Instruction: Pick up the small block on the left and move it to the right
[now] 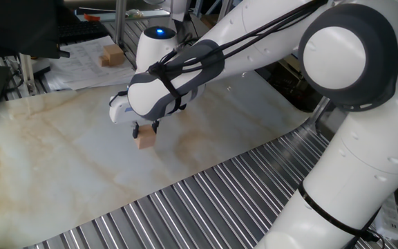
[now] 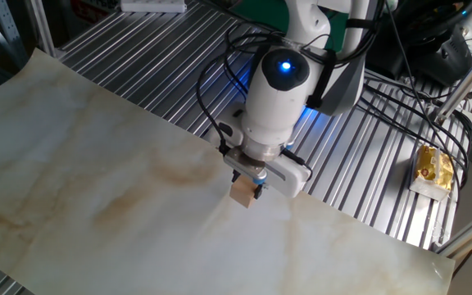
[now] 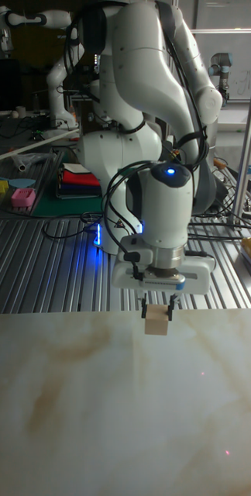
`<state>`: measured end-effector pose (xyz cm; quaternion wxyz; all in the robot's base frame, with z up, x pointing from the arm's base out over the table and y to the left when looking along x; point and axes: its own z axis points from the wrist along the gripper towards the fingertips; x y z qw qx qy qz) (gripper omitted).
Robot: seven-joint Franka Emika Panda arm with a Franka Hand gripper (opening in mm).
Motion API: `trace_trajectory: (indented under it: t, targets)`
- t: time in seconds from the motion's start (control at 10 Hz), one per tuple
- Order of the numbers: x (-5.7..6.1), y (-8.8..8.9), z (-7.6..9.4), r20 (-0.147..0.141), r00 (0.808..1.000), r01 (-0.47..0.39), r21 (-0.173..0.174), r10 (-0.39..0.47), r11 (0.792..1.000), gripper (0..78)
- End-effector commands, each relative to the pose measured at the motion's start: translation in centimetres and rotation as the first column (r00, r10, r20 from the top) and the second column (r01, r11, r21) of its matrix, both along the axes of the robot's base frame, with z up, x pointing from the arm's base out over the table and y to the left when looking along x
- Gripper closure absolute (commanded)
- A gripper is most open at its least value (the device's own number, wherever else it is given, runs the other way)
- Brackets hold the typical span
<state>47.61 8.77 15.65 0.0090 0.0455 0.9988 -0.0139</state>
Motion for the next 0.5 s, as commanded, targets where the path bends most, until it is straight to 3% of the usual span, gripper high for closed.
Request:
trace_trajectory:
  t: [0.1,0.5]
  targets:
    - [-0.92,0.40,-0.44,0.012,1.000,0.023,0.004,-0.023,1.000,76.4]
    - [-0.86,0.38,-0.41,0.020,1.000,0.002,-0.012,-0.002,1.000,76.4]
